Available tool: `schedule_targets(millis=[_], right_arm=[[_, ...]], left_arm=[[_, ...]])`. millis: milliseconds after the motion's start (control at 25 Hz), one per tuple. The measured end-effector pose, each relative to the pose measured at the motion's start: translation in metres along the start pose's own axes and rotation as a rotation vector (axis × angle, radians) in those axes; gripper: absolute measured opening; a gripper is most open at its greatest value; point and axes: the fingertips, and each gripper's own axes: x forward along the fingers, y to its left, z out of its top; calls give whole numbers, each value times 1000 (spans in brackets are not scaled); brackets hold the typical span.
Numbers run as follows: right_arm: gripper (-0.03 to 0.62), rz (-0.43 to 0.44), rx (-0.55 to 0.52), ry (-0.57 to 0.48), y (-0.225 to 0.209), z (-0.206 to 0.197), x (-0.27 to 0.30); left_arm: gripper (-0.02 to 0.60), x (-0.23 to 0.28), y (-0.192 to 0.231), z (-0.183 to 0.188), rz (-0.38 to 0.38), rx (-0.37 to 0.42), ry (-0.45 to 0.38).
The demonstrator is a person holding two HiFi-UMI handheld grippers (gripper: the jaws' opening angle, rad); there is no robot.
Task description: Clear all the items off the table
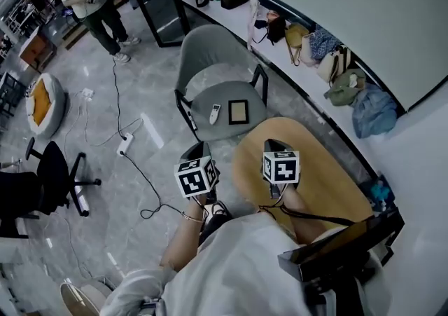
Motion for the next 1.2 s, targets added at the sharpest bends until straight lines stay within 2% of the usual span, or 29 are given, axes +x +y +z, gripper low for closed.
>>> schedule_targets(millis=[160, 280, 440, 760, 1200], right_arm=[[25, 5, 18, -66, 21, 26, -14], [25, 16, 0, -80, 37, 34, -14], [23, 8, -54, -85, 48, 37, -13], [23, 3, -60, -80, 57, 41, -9], [23, -3, -76, -67, 61, 35, -11]], left_arm=[[8, -12, 10, 12, -7, 17, -16], [8, -13, 17, 16, -10, 12, -19], [8, -14, 20, 20, -21, 19, -33], [8, -20, 33, 30, -18, 22, -53], [8, -23, 36, 22, -19, 25, -33]])
